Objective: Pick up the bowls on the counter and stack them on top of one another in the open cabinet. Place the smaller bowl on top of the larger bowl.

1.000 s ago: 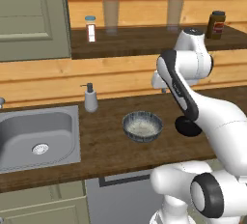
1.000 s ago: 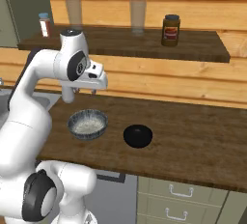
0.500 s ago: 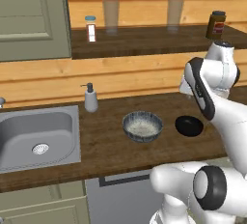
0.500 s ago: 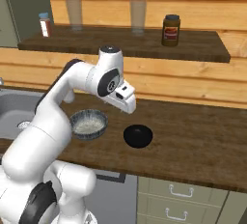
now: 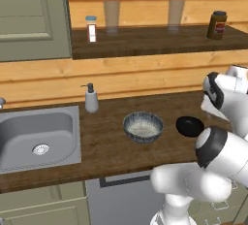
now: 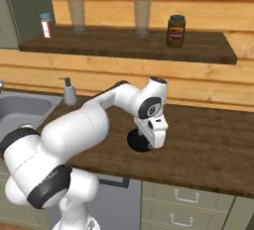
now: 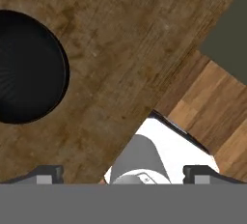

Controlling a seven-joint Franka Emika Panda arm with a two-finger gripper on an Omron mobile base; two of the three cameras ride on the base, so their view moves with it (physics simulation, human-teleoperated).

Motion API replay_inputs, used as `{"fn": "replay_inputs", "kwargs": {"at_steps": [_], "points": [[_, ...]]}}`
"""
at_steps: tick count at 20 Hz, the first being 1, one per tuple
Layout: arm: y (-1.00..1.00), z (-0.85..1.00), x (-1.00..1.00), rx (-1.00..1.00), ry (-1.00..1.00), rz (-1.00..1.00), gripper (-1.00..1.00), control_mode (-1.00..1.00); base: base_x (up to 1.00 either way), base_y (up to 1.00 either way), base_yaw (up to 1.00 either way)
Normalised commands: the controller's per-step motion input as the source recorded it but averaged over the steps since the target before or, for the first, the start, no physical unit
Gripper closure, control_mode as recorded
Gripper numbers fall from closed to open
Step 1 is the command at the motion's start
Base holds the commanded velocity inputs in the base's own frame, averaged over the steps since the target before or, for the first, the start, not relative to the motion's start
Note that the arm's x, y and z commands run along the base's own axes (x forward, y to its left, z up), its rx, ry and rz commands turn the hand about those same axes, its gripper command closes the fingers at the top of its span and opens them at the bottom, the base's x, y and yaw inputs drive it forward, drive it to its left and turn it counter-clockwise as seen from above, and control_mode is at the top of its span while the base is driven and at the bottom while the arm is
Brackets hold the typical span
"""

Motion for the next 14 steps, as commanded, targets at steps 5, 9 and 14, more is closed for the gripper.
{"fn": "replay_inputs", "kwargs": {"at_steps": [5,9,14], "points": [[-0.2,-0.63,0.02,0.33,0.08,-0.11,-1.0,-1.0,0.0,0.0,0.0],[-0.03,-0.31,0.15,0.25,0.0,0.0,-1.0,-1.0,0.0,0.0,0.0],[0.22,-0.11,0.43,0.01,0.0,0.0,-1.0,-1.0,0.0,0.0,0.0]]}}
